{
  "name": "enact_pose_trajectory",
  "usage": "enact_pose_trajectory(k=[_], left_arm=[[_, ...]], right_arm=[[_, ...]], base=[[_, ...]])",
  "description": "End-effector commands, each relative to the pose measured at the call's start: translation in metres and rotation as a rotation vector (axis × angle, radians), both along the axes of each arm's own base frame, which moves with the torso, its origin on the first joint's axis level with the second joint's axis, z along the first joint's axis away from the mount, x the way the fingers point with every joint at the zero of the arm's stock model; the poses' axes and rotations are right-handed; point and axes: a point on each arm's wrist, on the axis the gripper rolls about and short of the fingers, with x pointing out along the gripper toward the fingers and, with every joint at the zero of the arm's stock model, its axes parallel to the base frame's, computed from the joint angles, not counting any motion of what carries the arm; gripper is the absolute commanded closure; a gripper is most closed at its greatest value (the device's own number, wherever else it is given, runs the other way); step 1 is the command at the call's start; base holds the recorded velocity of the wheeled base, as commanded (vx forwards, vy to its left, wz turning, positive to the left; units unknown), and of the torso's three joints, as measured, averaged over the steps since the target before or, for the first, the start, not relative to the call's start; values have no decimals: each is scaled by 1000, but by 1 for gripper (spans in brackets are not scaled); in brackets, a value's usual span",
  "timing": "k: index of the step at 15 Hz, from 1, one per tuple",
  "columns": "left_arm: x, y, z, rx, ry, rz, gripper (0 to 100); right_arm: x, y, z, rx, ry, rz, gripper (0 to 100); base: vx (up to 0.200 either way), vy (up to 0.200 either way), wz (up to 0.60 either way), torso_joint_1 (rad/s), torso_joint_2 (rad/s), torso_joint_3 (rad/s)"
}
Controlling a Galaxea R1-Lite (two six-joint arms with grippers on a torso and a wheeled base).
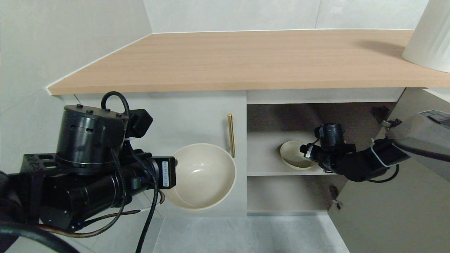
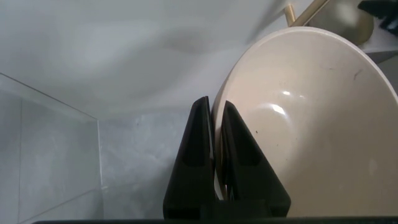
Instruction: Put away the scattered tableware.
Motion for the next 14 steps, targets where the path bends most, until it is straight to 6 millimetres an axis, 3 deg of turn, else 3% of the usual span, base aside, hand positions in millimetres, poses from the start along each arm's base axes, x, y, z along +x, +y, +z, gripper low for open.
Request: enact_pose_trajectory(k=[1,5,8,11,14], left_arm=[[5,-11,-11,33,31,-31,100],[7,-25,-21,50,39,-70,100],[2,-39,-27,95,39,-143,100],[-3,-51,-33,127,45,-199,100],[-11,-65,-40,147,61,-253,100]], right_arm=[[-57,17,50,40,-10,207,0],[-138,22,104,112,60,576,0],[-184,30,125,83,107,744,0],[-216,42,126,69,136,892,0],[-225,48,115,8,165,963,0]], base=[[0,0,0,0,0,0],[0,0,0,0,0,0],[0,0,0,0,0,0],[0,0,0,0,0,0],[0,0,0,0,0,0]])
